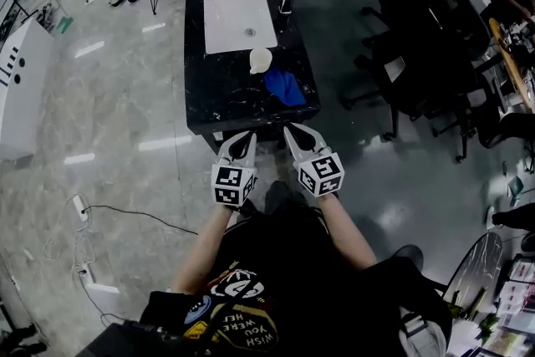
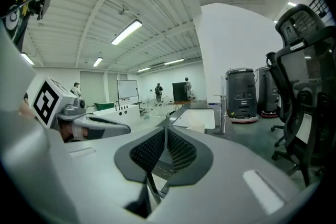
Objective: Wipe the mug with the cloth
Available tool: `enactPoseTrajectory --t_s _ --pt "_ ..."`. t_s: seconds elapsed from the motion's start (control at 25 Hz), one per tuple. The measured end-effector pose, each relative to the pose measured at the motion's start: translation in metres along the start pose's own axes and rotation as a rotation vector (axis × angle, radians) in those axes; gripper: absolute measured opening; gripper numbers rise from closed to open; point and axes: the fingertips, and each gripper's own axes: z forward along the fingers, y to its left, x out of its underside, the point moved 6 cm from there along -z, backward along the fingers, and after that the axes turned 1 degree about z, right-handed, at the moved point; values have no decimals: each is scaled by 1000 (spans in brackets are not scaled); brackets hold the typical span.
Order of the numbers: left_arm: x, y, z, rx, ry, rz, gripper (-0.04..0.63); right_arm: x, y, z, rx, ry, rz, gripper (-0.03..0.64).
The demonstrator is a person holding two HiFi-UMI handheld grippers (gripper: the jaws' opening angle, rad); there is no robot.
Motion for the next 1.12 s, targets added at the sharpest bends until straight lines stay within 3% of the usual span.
enactPoseTrajectory --t_s 0.32,0.64,0.72,0.8,0.96,1.12 --pt "-7 34 58 63 -73 -61 5 9 -49 65 -21 12 8 20" --pt "8 71 148 -48 50 -44 5 27 -113 130 -111 134 -96 23" --pt "7 77 162 -78 51 -50 5 39 -129 143 -158 191 -81 68" --pt "4 84 173 -113 41 -72 5 50 -144 155 -190 242 -54 160" --pt "-3 95 182 -175 13 -115 5 71 -165 177 -195 322 -29 281" --pt "-3 102 187 -207 22 -130 5 95 -166 196 -197 417 -51 342"
